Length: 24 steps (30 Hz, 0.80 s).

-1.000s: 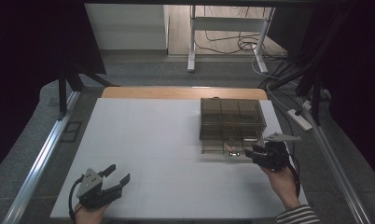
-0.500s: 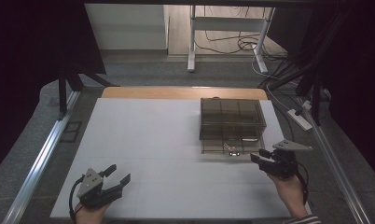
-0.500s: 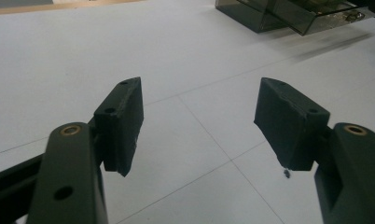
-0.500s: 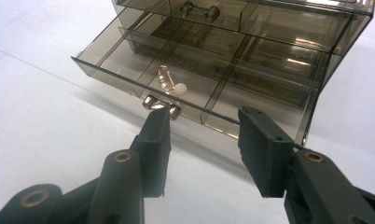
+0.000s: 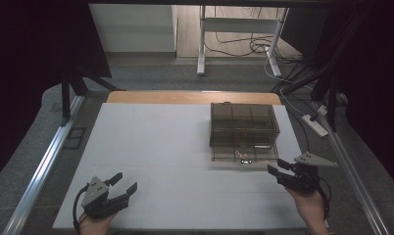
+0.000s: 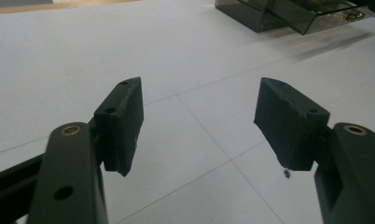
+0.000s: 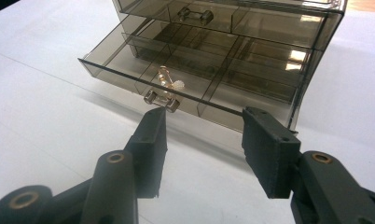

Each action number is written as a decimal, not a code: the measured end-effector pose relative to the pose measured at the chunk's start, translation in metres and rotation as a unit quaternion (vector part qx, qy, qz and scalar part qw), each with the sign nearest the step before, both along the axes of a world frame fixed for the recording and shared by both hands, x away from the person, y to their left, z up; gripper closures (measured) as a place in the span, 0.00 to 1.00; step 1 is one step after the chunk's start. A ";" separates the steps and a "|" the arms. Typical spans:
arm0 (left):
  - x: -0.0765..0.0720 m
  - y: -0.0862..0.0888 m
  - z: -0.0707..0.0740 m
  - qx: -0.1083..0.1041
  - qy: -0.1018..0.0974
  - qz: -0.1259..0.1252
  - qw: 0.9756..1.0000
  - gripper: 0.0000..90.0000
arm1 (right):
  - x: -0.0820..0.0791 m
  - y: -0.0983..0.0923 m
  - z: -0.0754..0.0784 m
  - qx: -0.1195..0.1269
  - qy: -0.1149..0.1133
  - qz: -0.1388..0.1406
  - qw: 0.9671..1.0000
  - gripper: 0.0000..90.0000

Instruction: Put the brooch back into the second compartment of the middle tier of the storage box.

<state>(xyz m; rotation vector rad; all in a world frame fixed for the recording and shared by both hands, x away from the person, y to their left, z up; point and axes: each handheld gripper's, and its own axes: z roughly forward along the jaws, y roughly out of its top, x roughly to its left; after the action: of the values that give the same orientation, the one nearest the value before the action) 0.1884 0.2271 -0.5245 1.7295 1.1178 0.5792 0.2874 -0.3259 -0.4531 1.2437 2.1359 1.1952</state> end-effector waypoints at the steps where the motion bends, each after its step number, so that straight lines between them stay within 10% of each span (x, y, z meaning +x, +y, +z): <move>1: 0.000 0.000 0.000 0.000 0.000 0.000 1.000 0.37 | -0.001 -0.001 0.000 0.001 0.000 -0.001 1.000 0.55; 24: 0.000 -0.002 0.000 0.001 -0.002 -0.003 1.000 0.37 | -0.033 -0.025 -0.032 0.027 -0.053 -0.022 0.998 0.45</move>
<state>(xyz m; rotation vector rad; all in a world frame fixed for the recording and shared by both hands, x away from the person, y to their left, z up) 0.1885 0.2250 -0.5242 1.7329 1.1091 0.5795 0.2541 -0.3514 -0.4849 1.2152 2.0035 1.2786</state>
